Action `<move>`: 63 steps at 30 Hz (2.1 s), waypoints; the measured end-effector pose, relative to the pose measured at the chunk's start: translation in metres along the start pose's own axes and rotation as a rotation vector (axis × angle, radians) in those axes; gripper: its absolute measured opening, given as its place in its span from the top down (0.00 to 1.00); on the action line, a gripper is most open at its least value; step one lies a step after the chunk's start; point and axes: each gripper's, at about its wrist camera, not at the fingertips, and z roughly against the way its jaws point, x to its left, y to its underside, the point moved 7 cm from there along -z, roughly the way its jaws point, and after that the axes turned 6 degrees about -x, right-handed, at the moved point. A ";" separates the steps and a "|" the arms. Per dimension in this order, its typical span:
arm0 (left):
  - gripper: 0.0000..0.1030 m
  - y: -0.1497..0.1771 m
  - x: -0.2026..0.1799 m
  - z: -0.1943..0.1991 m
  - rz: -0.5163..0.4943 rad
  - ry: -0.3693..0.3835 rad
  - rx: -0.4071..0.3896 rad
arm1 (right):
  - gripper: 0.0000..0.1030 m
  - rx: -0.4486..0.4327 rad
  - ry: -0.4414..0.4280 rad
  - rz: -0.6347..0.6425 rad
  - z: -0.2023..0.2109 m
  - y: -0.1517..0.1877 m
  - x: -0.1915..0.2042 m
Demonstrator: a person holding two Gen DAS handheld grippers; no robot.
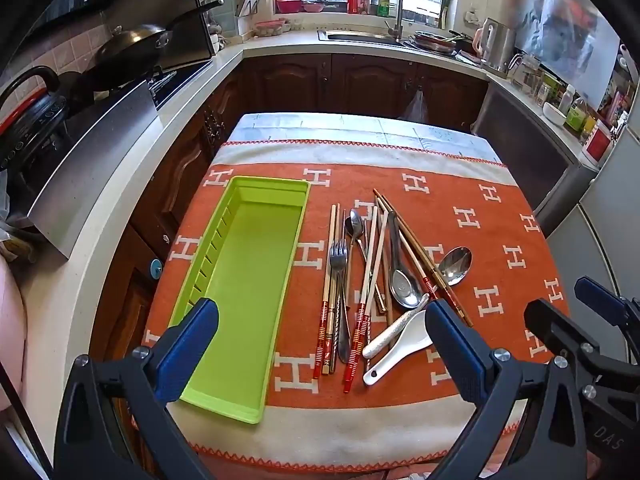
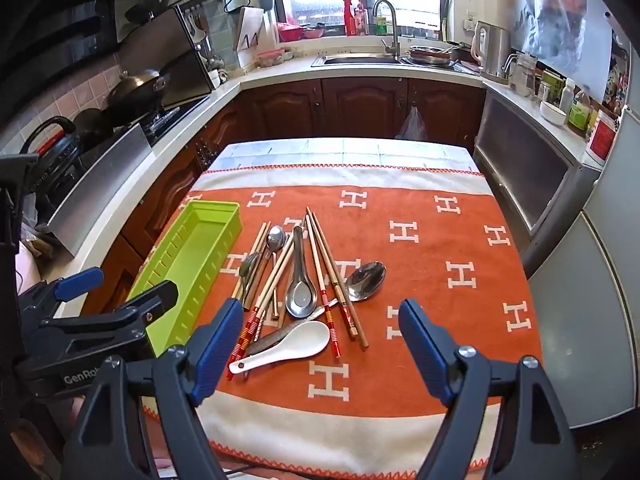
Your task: Organize utensils
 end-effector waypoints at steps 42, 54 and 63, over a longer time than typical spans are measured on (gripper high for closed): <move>0.01 0.000 -0.010 -0.004 -0.010 0.009 0.013 | 0.22 0.003 -0.012 -0.069 -0.002 0.000 -0.020; 0.01 0.001 -0.011 -0.007 -0.011 0.006 0.022 | 0.22 0.001 -0.037 -0.070 -0.003 0.002 -0.019; 0.01 0.002 -0.012 -0.010 -0.013 0.008 0.032 | 0.22 0.000 -0.048 -0.078 -0.004 0.001 -0.019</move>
